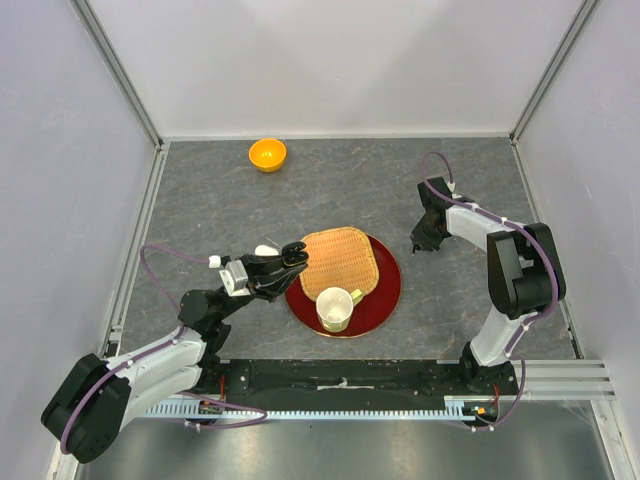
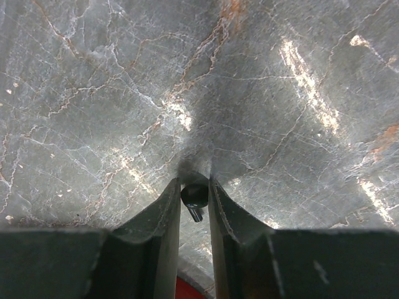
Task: Insert the wireless bluetooth earbuds into the charging case
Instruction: Pick up the earbud from the center of the board, then place the earbud in the charging case.
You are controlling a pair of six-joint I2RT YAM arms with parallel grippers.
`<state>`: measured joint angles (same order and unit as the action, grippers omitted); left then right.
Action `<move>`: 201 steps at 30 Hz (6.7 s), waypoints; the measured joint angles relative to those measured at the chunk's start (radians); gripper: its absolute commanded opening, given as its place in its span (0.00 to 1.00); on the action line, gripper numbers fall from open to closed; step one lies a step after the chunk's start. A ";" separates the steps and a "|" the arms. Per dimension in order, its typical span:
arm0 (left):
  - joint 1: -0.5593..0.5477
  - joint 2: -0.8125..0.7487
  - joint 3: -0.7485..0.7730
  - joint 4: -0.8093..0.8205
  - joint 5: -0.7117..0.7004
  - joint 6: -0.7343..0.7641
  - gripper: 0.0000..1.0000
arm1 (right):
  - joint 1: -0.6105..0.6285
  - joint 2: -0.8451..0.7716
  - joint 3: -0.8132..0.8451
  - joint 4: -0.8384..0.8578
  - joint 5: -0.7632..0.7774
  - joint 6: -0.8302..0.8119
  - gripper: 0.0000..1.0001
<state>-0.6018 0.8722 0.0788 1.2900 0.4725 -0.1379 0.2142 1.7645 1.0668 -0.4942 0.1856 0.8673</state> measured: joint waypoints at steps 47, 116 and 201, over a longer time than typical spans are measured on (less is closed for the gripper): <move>0.000 -0.008 -0.002 0.000 0.000 0.000 0.02 | 0.030 -0.034 -0.042 0.021 0.005 -0.010 0.42; 0.000 0.008 -0.003 -0.001 -0.032 0.000 0.02 | 0.284 -0.569 -0.249 0.313 0.105 -0.072 0.00; -0.001 0.057 -0.003 -0.010 -0.059 -0.001 0.02 | 1.123 -0.394 -0.200 1.046 0.617 -0.226 0.00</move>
<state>-0.6025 0.9295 0.0753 1.2800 0.4133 -0.1390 1.3373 1.3701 0.8669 0.5522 0.8024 0.6411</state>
